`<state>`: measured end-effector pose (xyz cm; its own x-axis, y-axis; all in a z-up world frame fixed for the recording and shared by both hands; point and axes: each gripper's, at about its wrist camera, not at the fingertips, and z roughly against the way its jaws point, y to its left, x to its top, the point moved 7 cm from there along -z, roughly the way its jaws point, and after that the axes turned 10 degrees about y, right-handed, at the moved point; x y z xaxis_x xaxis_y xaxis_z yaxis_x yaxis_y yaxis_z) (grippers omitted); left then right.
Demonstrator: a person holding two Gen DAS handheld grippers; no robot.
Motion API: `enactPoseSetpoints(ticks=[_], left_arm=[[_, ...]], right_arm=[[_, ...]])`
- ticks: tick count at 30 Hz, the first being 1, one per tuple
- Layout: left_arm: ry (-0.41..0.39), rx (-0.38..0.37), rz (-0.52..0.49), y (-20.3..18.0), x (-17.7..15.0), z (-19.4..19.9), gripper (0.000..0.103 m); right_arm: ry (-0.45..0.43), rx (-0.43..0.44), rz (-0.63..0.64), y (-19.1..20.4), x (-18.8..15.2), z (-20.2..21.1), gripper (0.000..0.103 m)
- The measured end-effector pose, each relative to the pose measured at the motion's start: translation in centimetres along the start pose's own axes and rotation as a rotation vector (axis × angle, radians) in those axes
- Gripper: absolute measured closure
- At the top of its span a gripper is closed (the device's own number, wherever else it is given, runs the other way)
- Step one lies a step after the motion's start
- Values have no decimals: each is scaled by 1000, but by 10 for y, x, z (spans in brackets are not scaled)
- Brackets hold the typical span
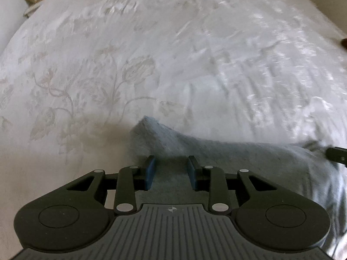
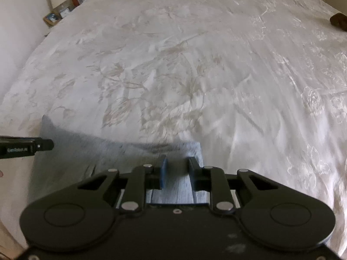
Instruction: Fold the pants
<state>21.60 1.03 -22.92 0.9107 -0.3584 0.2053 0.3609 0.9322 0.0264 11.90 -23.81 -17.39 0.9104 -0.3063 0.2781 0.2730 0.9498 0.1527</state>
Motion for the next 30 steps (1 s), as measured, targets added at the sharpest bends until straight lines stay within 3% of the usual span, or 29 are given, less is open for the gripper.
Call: enactPoseSetpoints(ticks=[5,21,26,28,30], left_arm=[[50,-1,2,2,6,-17,72],[47,26,-21,-5,17,-31,64],[-37,11,68,12,16,2,64],[-64,0,88,19,7,17,64],[-75,-5,96,23,-8,30,64]], right_arm=[[30,-24,-10,-2,10,-15,78],[41,-49,12,-3,13,-28,78],[17,-71,-8,-9,13,-19,59],[-13,-71,-19,-12,11,-7,54],[-55,-69,-12,-12,5,7,43]])
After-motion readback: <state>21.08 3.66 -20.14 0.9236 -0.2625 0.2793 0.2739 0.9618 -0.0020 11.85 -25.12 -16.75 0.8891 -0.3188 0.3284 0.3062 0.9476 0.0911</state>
